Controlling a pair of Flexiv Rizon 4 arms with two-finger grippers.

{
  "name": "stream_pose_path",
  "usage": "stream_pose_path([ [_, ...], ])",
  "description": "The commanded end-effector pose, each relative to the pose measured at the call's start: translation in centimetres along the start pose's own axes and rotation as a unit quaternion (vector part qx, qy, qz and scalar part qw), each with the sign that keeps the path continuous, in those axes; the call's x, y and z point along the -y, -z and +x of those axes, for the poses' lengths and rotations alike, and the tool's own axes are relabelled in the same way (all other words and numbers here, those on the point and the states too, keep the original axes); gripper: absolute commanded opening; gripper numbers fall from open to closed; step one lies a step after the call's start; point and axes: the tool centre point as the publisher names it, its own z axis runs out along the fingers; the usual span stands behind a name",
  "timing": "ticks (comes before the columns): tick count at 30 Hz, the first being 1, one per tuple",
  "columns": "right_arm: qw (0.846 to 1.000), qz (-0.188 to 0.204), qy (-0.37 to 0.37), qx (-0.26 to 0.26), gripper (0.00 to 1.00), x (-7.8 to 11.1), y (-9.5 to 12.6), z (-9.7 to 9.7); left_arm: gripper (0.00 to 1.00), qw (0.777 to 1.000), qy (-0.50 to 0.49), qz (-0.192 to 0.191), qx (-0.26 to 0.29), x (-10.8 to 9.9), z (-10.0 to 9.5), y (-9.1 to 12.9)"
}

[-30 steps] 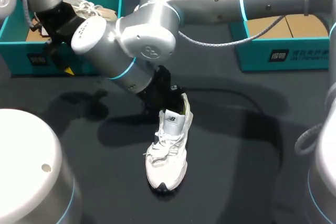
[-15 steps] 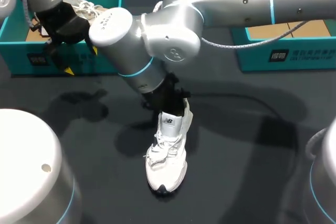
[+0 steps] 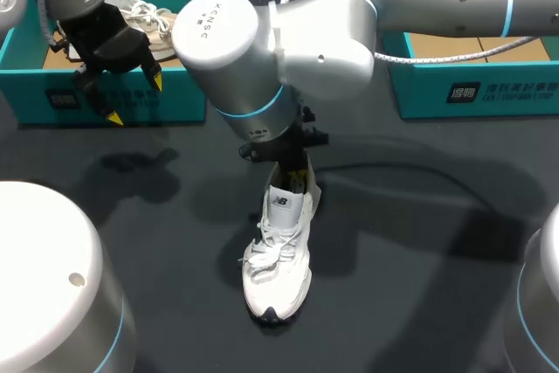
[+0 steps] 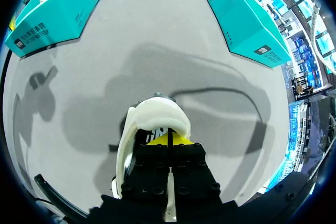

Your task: Take the shoe out of the shoebox, open the shoe tongue, remove and reinsert the insole, then place the shoe into the shoebox

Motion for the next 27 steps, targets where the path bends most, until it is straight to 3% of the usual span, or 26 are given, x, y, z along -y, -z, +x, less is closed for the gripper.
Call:
stream_pose_path([
  [1,0.989,-0.026,-0.145,0.004,0.00,0.6,-1.0,0.7,1.00,1.000,0.000,-0.002,-0.001,0.0,0.0,0.0],
  [12,0.990,-0.030,-0.132,0.044,0.00,1.1,-3.9,2.9,1.00,1.000,0.000,-0.002,-0.001,0.0,0.0,0.0],
  [20,0.989,0.039,-0.142,0.027,0.00,4.0,-5.9,3.9,1.00,1.000,0.000,-0.002,-0.001,0.0,0.0,0.0],
  [27,0.978,0.105,-0.177,0.017,0.00,7.3,-5.3,2.8,1.00,1.000,0.000,-0.002,-0.001,0.0,0.0,0.0],
])
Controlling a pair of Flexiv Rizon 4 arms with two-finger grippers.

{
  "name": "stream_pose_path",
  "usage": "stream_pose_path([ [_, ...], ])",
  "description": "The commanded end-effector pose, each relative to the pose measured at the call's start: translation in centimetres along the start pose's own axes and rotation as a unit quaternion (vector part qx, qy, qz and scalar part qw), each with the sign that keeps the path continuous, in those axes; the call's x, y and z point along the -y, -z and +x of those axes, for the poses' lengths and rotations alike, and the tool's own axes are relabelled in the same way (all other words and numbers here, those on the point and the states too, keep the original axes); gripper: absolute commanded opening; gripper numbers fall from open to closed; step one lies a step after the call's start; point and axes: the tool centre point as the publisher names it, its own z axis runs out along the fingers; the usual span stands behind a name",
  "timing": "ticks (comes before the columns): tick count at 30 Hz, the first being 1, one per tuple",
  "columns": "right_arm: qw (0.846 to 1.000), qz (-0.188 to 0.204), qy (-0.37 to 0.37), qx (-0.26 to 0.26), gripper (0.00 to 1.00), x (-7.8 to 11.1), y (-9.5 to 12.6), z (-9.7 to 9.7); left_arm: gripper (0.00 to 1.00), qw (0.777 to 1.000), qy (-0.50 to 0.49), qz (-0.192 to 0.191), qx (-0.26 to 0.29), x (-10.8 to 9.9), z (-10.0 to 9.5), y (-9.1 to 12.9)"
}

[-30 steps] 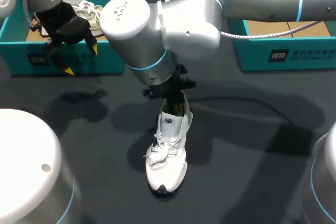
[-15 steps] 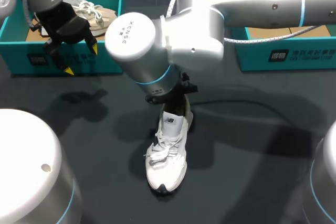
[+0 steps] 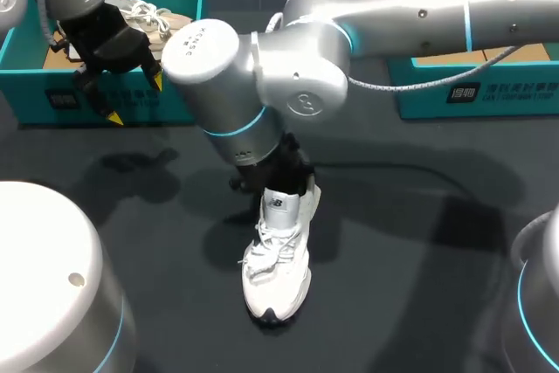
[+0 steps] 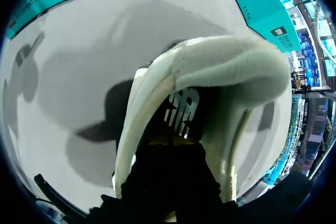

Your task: Take the shoe out of the shoebox, open the shoe tongue, remove and reinsert the insole, then place the shoe into the shoebox

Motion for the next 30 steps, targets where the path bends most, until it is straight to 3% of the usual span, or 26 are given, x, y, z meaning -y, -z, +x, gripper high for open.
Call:
stream_pose_path([
  [1,0.982,0.011,-0.190,-0.015,0.00,2.0,-1.6,-0.3,1.00,1.000,0.000,-0.001,-0.001,0.0,0.0,0.0],
  [5,0.980,0.014,-0.198,-0.014,0.00,2.6,0.0,-1.2,1.00,1.000,0.000,-0.001,-0.001,0.0,0.0,0.0],
  [19,0.981,-0.035,-0.185,-0.052,0.00,-0.1,5.5,-1.7,1.00,1.000,0.000,-0.001,-0.001,0.0,0.0,0.0],
  [30,0.981,0.006,-0.179,-0.074,0.00,-0.4,6.3,-1.5,1.00,1.000,0.000,-0.001,-0.001,0.0,0.0,0.0],
])
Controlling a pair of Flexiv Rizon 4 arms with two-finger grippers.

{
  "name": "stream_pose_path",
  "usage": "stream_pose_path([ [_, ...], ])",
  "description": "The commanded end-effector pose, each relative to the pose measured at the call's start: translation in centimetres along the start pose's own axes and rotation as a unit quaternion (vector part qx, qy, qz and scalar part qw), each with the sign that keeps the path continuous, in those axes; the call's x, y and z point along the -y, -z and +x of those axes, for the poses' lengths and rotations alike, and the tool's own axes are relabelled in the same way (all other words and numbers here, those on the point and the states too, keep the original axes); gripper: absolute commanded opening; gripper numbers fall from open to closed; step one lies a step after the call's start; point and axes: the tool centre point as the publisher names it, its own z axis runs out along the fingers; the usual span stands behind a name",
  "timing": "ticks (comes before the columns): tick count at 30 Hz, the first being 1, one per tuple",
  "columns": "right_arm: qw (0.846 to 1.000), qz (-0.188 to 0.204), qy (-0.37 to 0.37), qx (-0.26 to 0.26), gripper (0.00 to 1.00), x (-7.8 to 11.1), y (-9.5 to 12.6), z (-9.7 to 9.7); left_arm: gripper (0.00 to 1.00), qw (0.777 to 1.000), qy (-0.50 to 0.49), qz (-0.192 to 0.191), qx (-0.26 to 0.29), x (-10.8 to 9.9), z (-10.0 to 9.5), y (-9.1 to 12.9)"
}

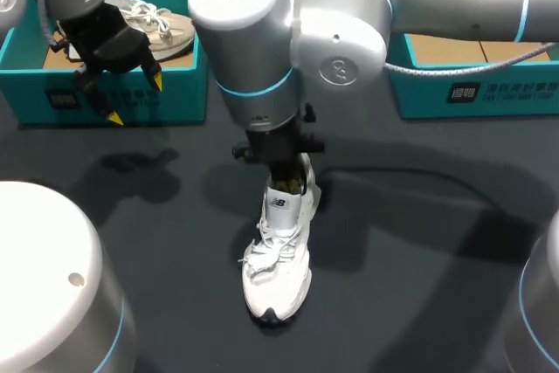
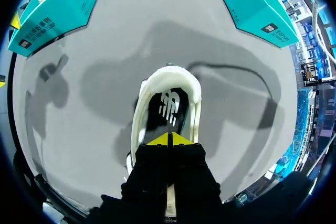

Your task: Take the shoe out of the shoebox, open the shoe tongue, remove and reinsert the insole, then place the shoe into the shoebox

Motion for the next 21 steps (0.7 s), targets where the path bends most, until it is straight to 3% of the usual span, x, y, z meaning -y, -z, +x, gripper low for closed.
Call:
stream_pose_path([
  [1,0.989,0.010,-0.149,-0.009,0.00,0.2,-0.3,0.3,1.00,1.000,0.000,-0.001,-0.001,0.0,0.0,0.0],
  [2,0.989,0.014,-0.150,-0.010,0.00,0.3,-0.2,0.5,1.00,1.000,0.000,-0.001,-0.001,0.0,0.0,0.0],
  [4,0.988,0.019,-0.150,-0.013,0.11,0.5,-0.1,0.7,1.00,1.000,0.000,-0.001,-0.001,0.0,0.0,0.0],
  [9,0.988,0.033,-0.153,-0.010,0.11,1.1,-0.1,0.9,1.00,1.000,0.000,-0.001,-0.001,0.0,0.0,0.0],
  [15,0.986,0.042,-0.159,-0.015,0.18,1.6,-0.3,0.8,1.00,1.000,0.000,-0.001,-0.001,0.0,0.0,0.0],
  [21,0.986,0.048,-0.157,-0.021,0.43,1.8,-0.5,1.0,1.00,1.000,0.000,-0.001,-0.001,0.0,0.0,0.0],
])
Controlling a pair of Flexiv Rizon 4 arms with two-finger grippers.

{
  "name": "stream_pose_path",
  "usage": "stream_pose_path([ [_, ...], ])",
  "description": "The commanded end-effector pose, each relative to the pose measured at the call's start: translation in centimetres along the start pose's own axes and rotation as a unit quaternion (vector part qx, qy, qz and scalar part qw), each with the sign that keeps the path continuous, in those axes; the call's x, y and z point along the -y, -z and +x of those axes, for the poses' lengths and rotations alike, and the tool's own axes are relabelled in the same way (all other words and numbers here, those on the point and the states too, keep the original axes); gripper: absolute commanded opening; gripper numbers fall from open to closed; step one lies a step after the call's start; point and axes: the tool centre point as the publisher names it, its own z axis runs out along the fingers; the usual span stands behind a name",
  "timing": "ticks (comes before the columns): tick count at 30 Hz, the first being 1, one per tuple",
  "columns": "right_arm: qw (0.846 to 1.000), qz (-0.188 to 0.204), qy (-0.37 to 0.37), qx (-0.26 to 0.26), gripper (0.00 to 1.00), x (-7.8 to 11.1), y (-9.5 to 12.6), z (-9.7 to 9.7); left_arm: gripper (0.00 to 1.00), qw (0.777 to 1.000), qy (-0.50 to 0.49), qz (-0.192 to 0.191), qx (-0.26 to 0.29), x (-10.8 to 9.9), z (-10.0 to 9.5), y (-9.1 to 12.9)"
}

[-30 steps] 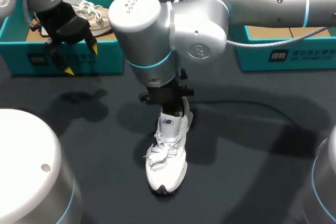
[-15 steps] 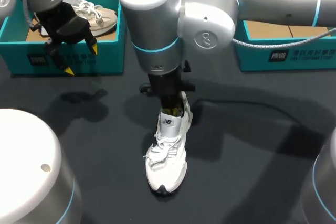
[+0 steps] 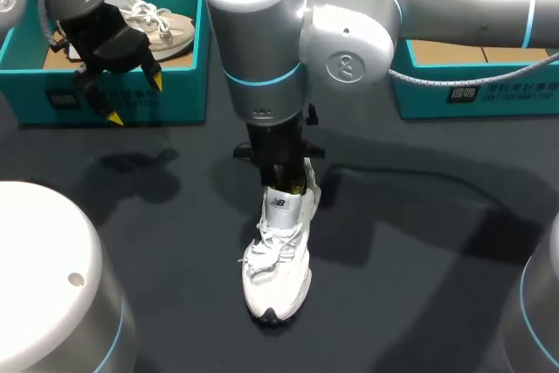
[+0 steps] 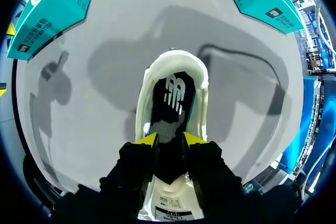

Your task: Take the shoe out of the shoebox, open the shoe tongue, remove and reinsert the insole, then place the shoe into the shoebox

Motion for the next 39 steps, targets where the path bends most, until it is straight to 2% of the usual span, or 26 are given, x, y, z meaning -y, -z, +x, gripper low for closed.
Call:
stream_pose_path([
  [1,0.991,-0.003,-0.136,-0.002,0.47,0.5,-0.4,0.3,1.00,1.000,0.000,-0.001,-0.001,0.0,0.0,0.0],
  [11,0.990,0.000,-0.142,0.000,0.49,1.2,-0.3,0.3,1.00,1.000,0.000,-0.001,-0.001,0.0,0.0,0.0],
  [12,0.990,0.000,-0.142,0.000,0.51,1.2,-0.3,0.4,1.00,1.000,0.000,-0.001,-0.001,0.0,0.0,0.0],
  [14,0.990,0.001,-0.142,0.001,0.64,1.3,-0.2,0.4,1.00,1.000,0.000,-0.001,-0.001,0.0,0.0,0.0],
  [16,0.990,0.001,-0.143,0.002,0.71,1.5,-0.2,0.3,1.00,1.000,0.000,-0.001,-0.001,0.0,0.0,0.0],
  [24,0.990,0.003,-0.142,0.004,0.82,1.6,0.0,0.3,1.00,1.000,0.000,-0.001,-0.001,0.0,0.0,0.0],
  [31,0.990,0.001,-0.141,0.005,0.82,2.2,0.4,0.3,1.00,1.000,0.000,-0.001,-0.001,0.0,0.0,0.0],
  [39,0.990,0.001,-0.138,0.003,0.93,2.7,0.6,0.1,1.00,1.000,0.000,-0.001,-0.001,0.0,0.0,0.0],
])
